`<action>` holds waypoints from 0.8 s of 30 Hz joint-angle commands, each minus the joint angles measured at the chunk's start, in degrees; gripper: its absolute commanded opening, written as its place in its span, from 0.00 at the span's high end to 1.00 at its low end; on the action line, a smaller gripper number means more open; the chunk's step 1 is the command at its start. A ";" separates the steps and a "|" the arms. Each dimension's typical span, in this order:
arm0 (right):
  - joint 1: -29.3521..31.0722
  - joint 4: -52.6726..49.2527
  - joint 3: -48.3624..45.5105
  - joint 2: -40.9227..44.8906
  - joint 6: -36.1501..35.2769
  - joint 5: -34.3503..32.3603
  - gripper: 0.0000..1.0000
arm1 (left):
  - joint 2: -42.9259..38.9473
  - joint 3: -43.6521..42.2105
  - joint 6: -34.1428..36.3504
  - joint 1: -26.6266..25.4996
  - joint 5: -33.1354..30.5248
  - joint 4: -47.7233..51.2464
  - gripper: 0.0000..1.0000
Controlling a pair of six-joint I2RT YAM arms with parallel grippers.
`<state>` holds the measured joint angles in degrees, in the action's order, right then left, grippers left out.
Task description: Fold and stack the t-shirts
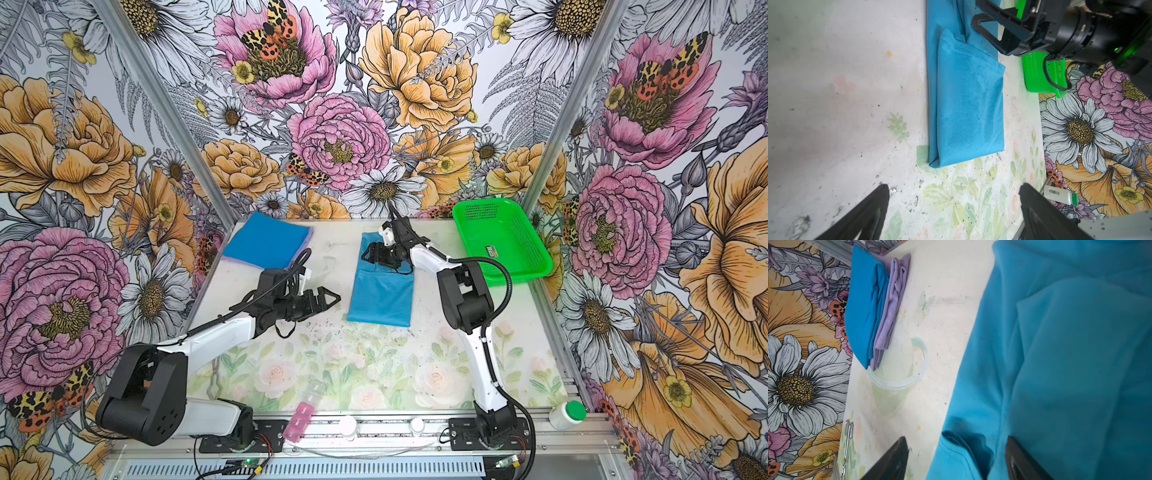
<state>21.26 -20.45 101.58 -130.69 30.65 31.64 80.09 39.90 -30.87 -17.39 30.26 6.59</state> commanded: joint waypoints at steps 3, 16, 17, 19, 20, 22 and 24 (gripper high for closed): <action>-1.48 0.64 -12.21 12.83 -3.28 -0.84 0.24 | 3.82 3.38 2.52 -3.76 -1.21 -1.23 0.01; -3.50 6.77 -24.81 13.61 -3.48 1.73 0.24 | 12.92 5.40 2.12 -8.52 -8.09 -5.89 0.11; -4.04 7.26 -24.83 12.85 -3.71 0.80 0.24 | 13.26 5.37 2.21 -8.53 -8.34 -5.84 0.11; -4.83 7.99 -24.19 11.25 -4.35 -0.21 0.24 | 13.96 5.47 2.78 -8.61 -8.93 -5.17 0.13; -5.19 7.98 -23.43 10.55 -4.61 0.20 0.24 | 14.36 5.76 3.22 -8.61 -9.51 -4.40 0.14; -5.60 8.07 -22.71 10.89 -4.73 0.51 0.25 | 15.12 6.38 4.24 -8.70 -9.86 -3.13 0.18; -5.69 8.05 -23.25 13.13 -5.13 0.01 0.24 | 15.59 7.03 5.13 -8.86 -10.25 -1.81 0.26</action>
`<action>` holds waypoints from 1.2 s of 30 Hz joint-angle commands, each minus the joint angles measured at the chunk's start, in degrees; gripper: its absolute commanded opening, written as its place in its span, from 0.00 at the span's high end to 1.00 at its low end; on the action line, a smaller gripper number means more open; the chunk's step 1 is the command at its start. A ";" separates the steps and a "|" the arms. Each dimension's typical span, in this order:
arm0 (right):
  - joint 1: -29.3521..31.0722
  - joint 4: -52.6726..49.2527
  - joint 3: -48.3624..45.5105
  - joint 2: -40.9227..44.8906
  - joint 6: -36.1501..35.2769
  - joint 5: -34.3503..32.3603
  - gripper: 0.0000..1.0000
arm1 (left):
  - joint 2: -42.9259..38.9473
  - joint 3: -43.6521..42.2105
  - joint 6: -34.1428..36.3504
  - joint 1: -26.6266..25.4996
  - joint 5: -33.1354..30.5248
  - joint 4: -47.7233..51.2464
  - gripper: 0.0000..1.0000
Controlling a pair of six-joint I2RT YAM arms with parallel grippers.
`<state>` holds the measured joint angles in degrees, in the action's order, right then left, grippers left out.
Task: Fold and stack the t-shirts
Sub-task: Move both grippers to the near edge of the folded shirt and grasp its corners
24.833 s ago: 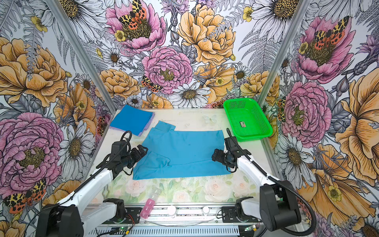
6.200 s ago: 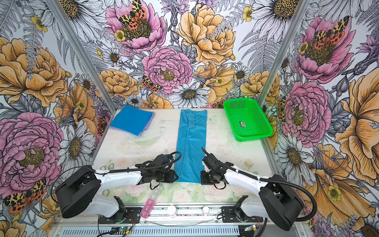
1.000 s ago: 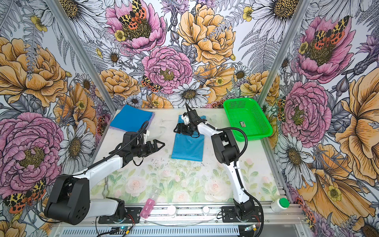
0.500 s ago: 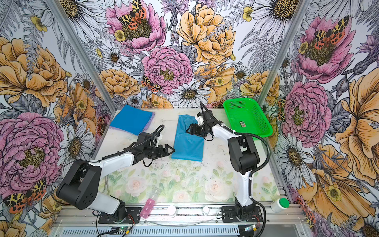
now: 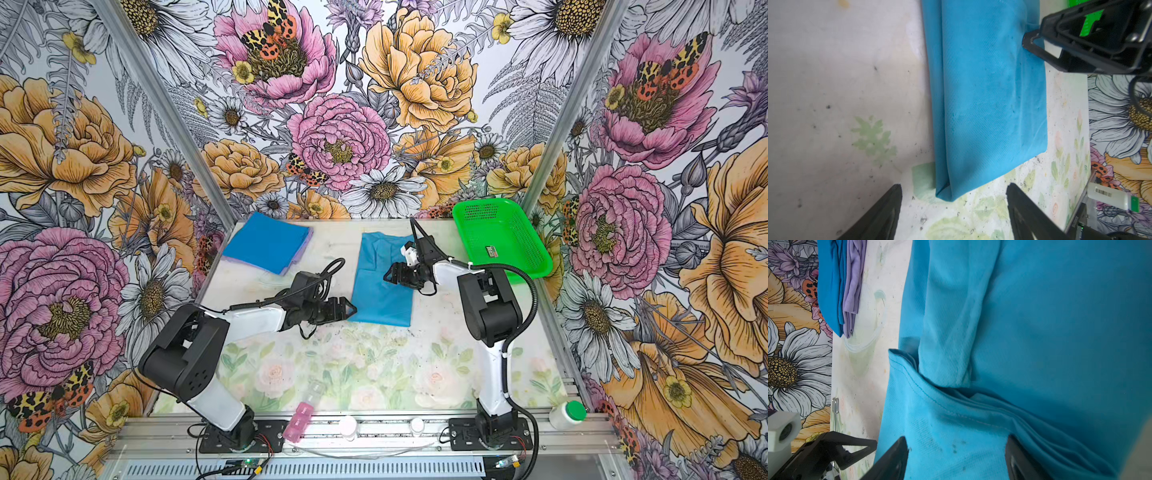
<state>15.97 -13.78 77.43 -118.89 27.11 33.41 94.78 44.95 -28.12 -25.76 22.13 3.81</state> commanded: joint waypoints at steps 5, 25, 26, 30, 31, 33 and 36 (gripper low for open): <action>-0.85 1.15 -5.06 9.68 -2.97 -4.32 0.24 | 1.52 2.44 3.55 -1.22 -2.72 2.20 0.42; 4.66 3.27 -34.66 29.15 -0.28 -8.14 0.32 | 3.93 0.85 4.03 -3.01 -2.87 1.30 1.00; 4.86 3.86 -35.30 29.28 0.06 -8.18 0.35 | 4.08 0.71 4.01 -3.13 -2.83 1.30 1.00; 5.48 5.21 -37.02 29.20 1.12 -8.78 0.50 | 4.23 -0.19 3.91 -3.35 -2.96 1.21 1.00; 5.58 5.33 -37.42 29.12 1.27 -9.40 0.54 | 4.07 -0.63 3.79 -3.28 -3.14 1.01 1.00; 5.65 5.59 -38.33 28.98 1.62 -9.59 0.60 | 3.68 -1.25 3.56 -3.30 -3.15 0.83 1.00; 5.74 5.87 -39.34 28.91 1.73 -10.02 0.72 | 3.23 -2.13 3.33 -3.51 -3.31 0.73 1.00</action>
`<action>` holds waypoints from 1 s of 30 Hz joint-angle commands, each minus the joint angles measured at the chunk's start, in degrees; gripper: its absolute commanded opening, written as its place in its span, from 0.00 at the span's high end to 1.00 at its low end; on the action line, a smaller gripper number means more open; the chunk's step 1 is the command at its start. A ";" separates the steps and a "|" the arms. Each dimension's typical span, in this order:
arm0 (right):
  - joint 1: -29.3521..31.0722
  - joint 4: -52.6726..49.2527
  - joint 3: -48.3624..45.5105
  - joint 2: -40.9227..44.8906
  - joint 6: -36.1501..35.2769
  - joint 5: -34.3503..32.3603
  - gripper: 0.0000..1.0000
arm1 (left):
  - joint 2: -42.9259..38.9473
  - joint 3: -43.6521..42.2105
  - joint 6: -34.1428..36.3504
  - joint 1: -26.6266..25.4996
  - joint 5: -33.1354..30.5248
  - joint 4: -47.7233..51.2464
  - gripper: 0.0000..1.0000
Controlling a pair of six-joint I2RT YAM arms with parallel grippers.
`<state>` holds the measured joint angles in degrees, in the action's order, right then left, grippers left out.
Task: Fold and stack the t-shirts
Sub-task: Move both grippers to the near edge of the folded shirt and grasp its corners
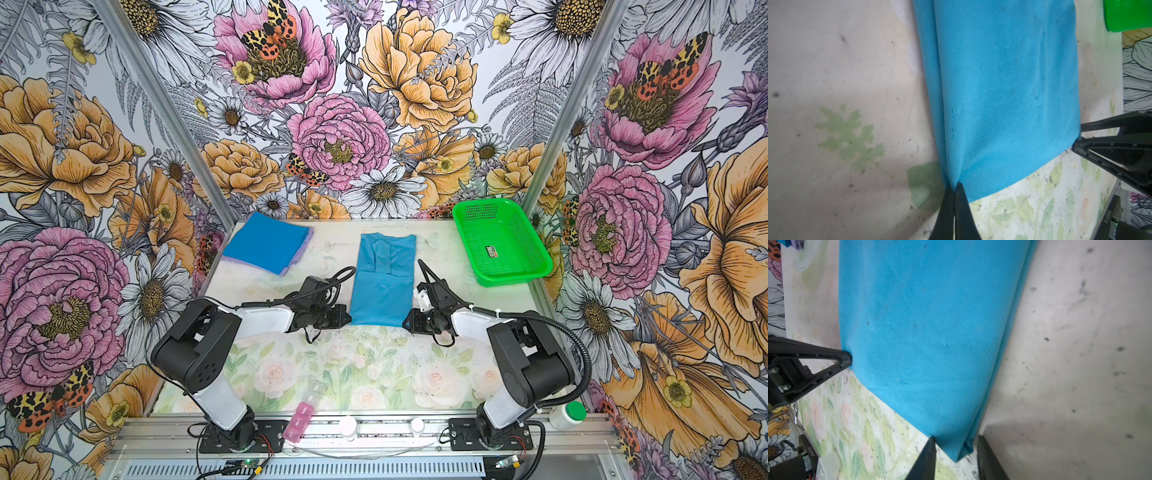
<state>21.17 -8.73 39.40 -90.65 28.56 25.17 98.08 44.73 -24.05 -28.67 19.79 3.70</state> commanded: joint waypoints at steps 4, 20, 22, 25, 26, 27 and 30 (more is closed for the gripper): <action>0.55 0.80 -2.92 1.33 0.18 -1.86 0.95 | -0.60 -3.42 -0.98 -0.78 -1.10 0.83 1.00; 2.19 -1.11 -7.36 8.47 1.99 -1.01 1.00 | -4.84 -9.53 -4.24 -1.70 1.46 -1.33 0.67; 2.38 -1.07 -7.24 8.51 1.90 -0.82 1.00 | -4.34 -9.49 -4.42 -1.97 1.78 -1.38 0.59; 2.56 -1.08 -7.14 8.73 1.72 -0.55 1.00 | -4.11 -10.29 -4.81 -2.44 2.00 -1.34 0.58; 2.68 -1.08 -7.17 8.74 1.72 -0.42 1.00 | -4.12 -10.79 -5.09 -2.60 2.07 -1.33 0.58; 2.65 -1.09 -7.20 8.74 1.68 -0.40 1.00 | -4.33 -11.49 -5.32 -2.83 2.05 -1.33 0.58; 2.65 -1.10 -7.09 8.37 1.42 -0.30 1.00 | -4.87 -13.10 -5.99 -3.80 2.00 -1.33 0.58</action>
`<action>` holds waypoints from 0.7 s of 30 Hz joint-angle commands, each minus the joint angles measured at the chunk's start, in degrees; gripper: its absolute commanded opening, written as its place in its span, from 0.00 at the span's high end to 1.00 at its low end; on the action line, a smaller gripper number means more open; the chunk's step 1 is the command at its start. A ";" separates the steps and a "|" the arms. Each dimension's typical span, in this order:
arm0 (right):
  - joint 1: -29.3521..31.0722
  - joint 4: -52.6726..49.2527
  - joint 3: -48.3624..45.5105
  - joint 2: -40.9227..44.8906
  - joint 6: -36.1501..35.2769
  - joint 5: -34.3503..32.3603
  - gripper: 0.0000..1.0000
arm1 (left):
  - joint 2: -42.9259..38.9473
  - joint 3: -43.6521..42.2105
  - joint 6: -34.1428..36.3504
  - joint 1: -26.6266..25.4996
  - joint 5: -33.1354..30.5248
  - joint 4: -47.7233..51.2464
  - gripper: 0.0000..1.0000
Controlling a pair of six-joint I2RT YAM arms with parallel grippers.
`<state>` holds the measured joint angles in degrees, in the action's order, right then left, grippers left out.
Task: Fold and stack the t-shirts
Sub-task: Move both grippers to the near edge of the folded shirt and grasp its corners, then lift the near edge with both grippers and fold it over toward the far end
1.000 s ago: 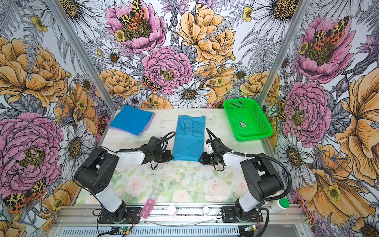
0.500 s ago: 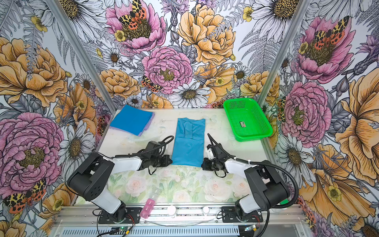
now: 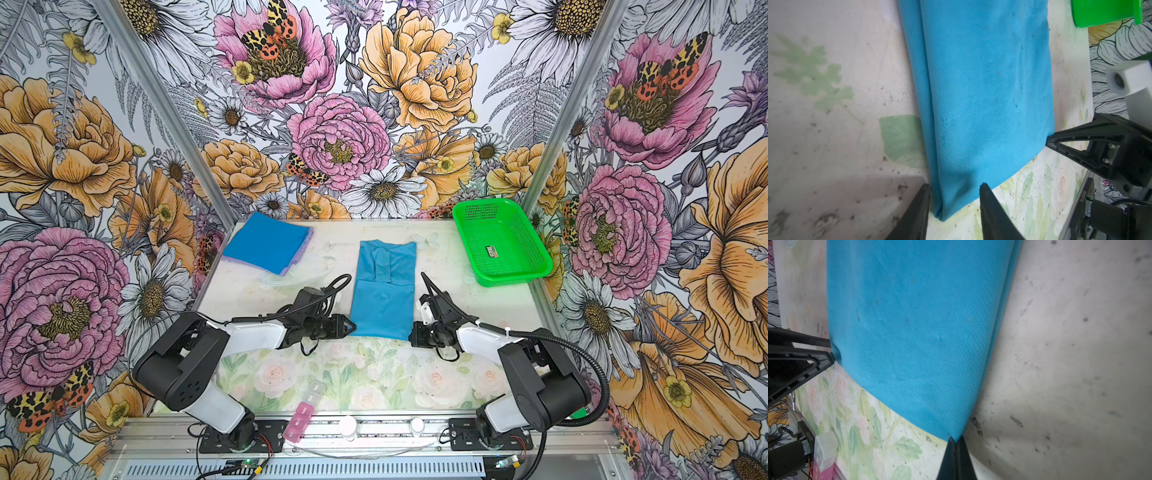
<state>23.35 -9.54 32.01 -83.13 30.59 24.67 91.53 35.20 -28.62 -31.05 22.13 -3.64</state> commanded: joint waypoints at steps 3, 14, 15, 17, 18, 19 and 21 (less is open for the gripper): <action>0.57 -0.26 0.56 0.67 -0.71 0.30 1.00 | 1.53 -4.58 -1.98 -2.12 -0.78 5.99 0.61; 0.68 -1.36 1.18 1.39 -1.66 0.82 1.00 | 0.28 -7.07 -3.15 -2.98 -4.24 7.96 0.58; 0.72 -1.49 1.21 1.31 -1.74 0.91 1.00 | 0.44 -7.03 -3.26 -3.22 -4.28 8.01 0.58; 0.84 -1.55 1.20 1.28 -1.80 1.06 1.00 | 0.55 -7.12 -3.53 -3.57 -4.90 8.27 0.60; 0.90 -1.62 1.13 1.37 -1.84 1.00 1.00 | 0.42 -7.29 -3.72 -3.81 -5.25 8.31 0.63; 0.90 -1.62 1.21 1.46 -1.85 0.95 1.00 | 0.24 -7.49 -3.95 -3.97 -5.57 8.24 0.66; 0.96 -1.75 1.25 1.65 -1.93 1.00 1.00 | 0.10 -7.47 -4.00 -4.24 -5.84 8.35 0.83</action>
<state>23.73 -10.66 32.03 -83.13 29.93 25.28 89.27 31.11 -31.83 -34.22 19.97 -6.26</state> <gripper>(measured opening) 0.047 0.236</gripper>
